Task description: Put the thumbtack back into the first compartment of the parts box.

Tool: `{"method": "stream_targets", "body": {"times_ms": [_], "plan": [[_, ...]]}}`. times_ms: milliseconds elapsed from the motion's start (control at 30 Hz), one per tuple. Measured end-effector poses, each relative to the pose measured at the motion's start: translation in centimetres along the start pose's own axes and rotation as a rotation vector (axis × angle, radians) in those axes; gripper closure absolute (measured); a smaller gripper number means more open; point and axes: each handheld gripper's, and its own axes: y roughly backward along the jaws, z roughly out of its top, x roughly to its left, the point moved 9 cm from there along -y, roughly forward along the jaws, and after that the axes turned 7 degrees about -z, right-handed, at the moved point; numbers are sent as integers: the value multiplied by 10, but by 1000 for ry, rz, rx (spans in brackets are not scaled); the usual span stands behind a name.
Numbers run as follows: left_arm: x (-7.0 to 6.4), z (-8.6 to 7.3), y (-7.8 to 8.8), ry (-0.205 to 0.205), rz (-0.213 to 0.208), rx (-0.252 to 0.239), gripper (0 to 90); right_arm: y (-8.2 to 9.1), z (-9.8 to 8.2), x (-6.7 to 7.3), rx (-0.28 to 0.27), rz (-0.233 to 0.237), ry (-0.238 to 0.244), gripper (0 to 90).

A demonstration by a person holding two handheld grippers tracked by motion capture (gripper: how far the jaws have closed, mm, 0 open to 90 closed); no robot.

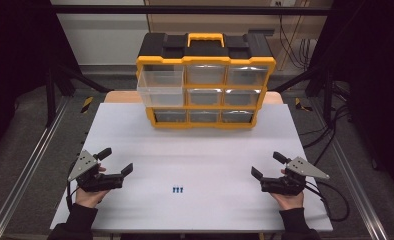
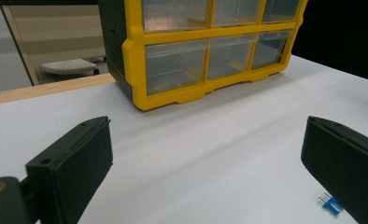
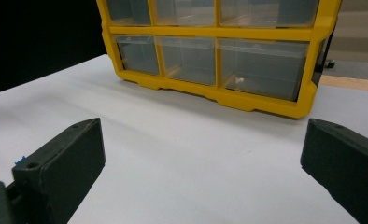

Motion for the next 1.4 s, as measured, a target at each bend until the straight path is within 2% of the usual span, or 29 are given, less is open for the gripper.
{"method": "stream_targets", "body": {"times_ms": [200, 267, 367, 433, 500, 533, 633, 733, 900, 933, 1033, 1133, 1167, 1233, 1333, 1367, 1400], "plan": [[-5, 4, -3, 0, -7, -2, 19, 0, 0, 0, -2, 4, 1, 7], [-11, 3, -7, -8, -16, 18, 20, 0, 0, 0, 1, 6, -11, 8], [-17, 1, -12, -16, -20, 38, 21, 1, 1, 0, -6, 10, -1, 8], [-19, 0, -14, -18, -19, 45, 21, 0, 1, -1, -9, 10, 3, 7], [-24, -1, -19, -13, -28, 60, 22, 0, 0, 1, 4, 10, -19, 7], [-26, -2, -20, -12, -31, 67, 24, -1, 0, 0, -1, 7, -7, 8], [-31, -4, -25, -9, -41, 81, 25, 0, -1, 2, 10, 13, -15, 8], [-43, -8, -35, -12, -58, 119, 27, -2, -1, 0, 3, 11, 1, 8], [-54, -13, -44, -10, -75, 148, 30, -2, -3, 1, 17, 6, -5, 8], [-60, -16, -48, -6, -90, 166, 31, -2, -2, 2, 10, 17, -10, 8], [-67, -21, -54, -2, -106, 188, 34, -2, -4, 2, 23, 12, -6, 8], [-72, -24, -58, 9, -111, 210, 42, -3, -4, 2, 22, 12, -2, 8], [-76, -29, -62, 15, -117, 237, 47, -3, -4, 2, 23, 10, -1, 8], [-78, -32, -64, 17, -120, 250, 54, -3, -4, 2, 24, 11, -5, 8], [-86, -43, -70, 16, -122, 306, 67, -2, -4, 2, 25, 11, -4, 8], [-86, -43, -70, 16, -122, 306, 73, -2, -4, 2, 25, 11, -4, 8], [-88, -47, -72, 26, -120, 321, 82, -3, -4, 1, 22, 9, -2, 8]]}}
